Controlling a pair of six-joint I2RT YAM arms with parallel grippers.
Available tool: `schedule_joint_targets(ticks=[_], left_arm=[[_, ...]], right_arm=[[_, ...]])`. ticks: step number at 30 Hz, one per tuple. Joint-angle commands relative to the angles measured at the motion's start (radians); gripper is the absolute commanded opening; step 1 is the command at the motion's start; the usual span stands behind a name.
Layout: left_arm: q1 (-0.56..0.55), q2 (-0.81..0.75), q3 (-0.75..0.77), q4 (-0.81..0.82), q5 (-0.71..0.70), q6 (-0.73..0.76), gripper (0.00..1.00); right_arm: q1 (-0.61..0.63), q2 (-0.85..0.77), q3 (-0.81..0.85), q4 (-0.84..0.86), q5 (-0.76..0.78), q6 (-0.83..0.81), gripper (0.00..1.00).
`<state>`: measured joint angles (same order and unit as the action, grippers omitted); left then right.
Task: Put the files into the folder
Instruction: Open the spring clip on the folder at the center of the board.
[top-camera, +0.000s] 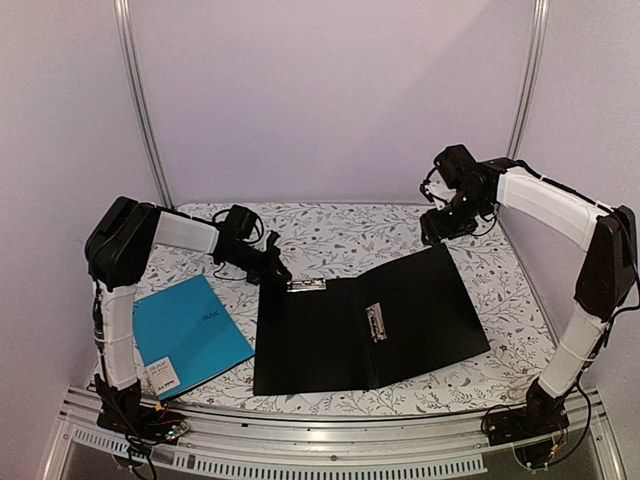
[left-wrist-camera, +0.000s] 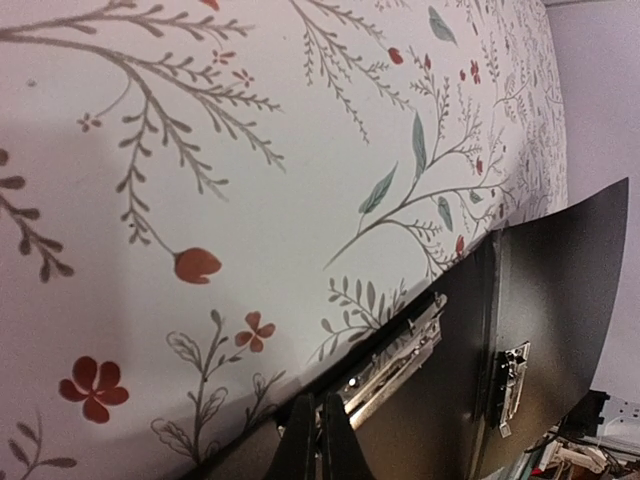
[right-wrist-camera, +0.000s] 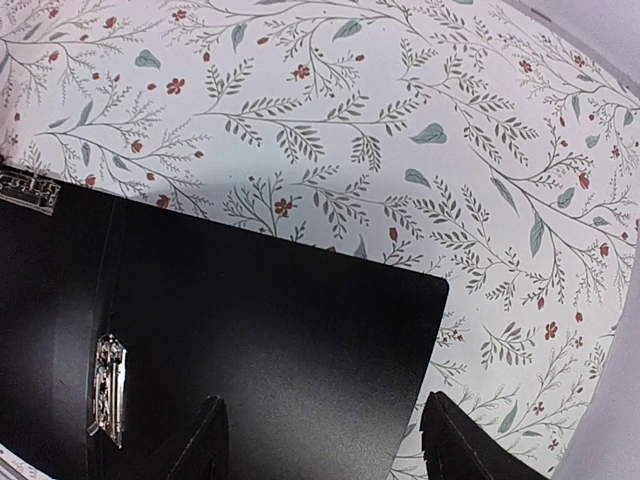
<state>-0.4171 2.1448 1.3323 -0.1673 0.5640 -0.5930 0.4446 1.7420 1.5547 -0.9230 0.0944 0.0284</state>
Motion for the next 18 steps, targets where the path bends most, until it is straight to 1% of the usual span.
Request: schedule_joint_targets(ticks=[1,5,10,16,18], left_arm=[[-0.008,-0.017,-0.006,-0.035,-0.043,0.039,0.00],[-0.019,-0.014,0.004,-0.030,-0.029,0.058,0.00],[-0.036,-0.006,0.031,-0.036,-0.013,0.107,0.00],[-0.049,0.039,0.097,-0.071,0.017,0.172,0.00],[-0.056,0.060,0.123,-0.086,0.036,0.181,0.00]], right_arm=[[0.044,-0.012,0.068,0.027,-0.042,-0.018,0.68],[0.094,0.042,0.095,0.118,-0.181,-0.046,0.71],[0.163,0.169,0.134,0.242,-0.318,-0.097,0.72],[0.173,0.337,0.210,0.315,-0.447,-0.121,0.72],[0.172,0.368,0.223,0.323,-0.485,-0.138,0.71]])
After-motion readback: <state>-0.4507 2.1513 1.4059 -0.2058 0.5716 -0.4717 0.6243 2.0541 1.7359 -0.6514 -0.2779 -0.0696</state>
